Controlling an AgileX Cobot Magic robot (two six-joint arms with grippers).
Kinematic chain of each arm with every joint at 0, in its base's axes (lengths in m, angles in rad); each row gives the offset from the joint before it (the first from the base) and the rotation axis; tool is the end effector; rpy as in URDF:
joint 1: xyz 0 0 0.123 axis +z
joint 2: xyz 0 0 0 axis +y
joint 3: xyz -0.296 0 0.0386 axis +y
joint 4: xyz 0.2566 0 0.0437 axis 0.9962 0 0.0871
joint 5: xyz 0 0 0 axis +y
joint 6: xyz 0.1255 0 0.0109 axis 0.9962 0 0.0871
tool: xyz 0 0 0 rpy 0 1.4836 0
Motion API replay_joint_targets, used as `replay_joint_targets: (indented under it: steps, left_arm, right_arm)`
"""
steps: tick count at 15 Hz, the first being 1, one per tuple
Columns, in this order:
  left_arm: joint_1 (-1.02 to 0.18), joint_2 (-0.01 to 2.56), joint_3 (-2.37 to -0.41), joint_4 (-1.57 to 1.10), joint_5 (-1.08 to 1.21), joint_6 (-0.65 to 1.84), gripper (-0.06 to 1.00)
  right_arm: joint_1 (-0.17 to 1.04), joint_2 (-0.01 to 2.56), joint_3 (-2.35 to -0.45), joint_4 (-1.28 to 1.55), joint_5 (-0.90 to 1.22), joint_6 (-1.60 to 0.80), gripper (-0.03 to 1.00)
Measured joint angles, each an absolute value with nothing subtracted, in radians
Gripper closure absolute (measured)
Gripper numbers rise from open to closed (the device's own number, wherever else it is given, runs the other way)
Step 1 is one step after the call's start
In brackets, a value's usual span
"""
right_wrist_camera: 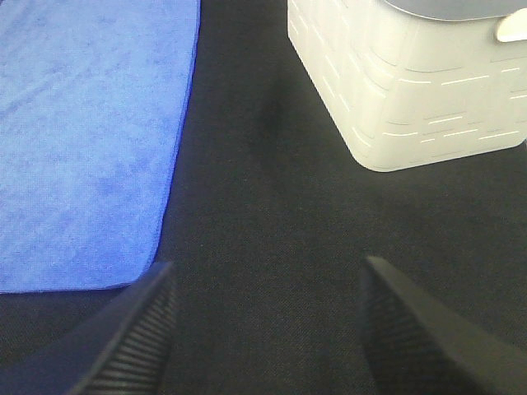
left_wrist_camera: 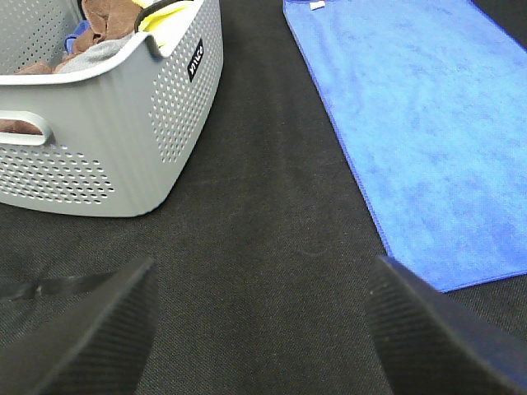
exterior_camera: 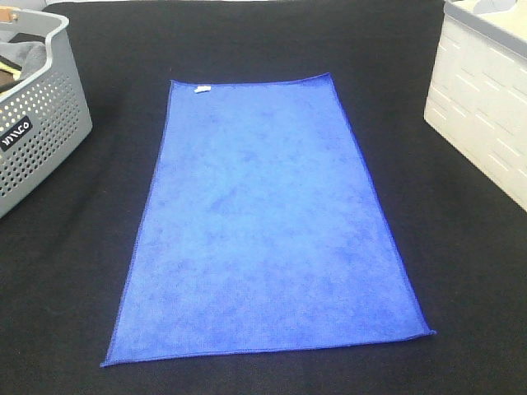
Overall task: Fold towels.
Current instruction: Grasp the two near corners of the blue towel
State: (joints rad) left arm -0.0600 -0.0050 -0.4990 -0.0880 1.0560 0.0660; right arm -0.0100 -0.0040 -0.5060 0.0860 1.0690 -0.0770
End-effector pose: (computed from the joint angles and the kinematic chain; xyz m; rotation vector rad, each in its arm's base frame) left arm 0.0191 -0.0108 0.2661 0.1321 2.0297 -0.1014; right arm 0.0185 0.0093 0.2668 -0.0732 2.0386 0.0484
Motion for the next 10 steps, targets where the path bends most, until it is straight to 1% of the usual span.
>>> replay_joint_targets:
  steps: [10]
  left_arm:
    - [-0.060,-0.005,-0.499,-0.088,1.056,0.066,0.26]
  right_arm:
    - [-0.010,-0.004,-0.506,0.086,1.069,-0.077,0.36]
